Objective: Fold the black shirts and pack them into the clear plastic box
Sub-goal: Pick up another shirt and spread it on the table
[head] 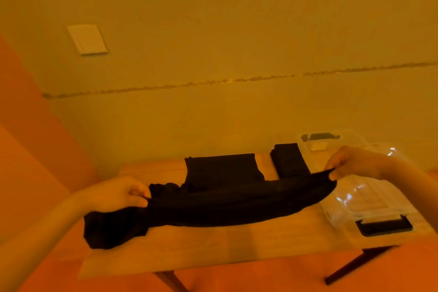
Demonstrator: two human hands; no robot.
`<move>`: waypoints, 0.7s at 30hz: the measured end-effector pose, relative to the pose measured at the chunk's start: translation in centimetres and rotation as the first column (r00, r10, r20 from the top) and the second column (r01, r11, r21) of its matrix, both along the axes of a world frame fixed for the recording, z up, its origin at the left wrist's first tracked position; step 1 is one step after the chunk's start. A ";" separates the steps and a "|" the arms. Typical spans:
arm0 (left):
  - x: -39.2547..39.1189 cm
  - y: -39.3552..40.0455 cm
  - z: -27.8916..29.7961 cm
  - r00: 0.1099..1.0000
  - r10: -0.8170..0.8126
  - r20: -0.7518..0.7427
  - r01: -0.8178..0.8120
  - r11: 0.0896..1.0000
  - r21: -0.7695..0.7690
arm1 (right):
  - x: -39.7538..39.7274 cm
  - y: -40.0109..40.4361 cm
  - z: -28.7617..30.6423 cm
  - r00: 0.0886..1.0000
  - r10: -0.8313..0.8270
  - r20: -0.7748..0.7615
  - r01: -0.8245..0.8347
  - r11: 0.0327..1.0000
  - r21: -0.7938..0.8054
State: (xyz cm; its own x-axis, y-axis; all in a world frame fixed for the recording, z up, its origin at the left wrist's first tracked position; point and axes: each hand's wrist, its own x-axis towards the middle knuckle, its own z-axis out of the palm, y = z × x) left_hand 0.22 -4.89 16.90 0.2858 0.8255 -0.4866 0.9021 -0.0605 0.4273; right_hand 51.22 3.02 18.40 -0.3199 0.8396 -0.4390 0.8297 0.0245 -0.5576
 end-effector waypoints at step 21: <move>0.9 18.3 20.4 0.792 0.215 0.572 -0.611 0.284 0.739 | -4.4 17.5 19.1 0.688 -0.084 -0.721 0.630 0.564 0.535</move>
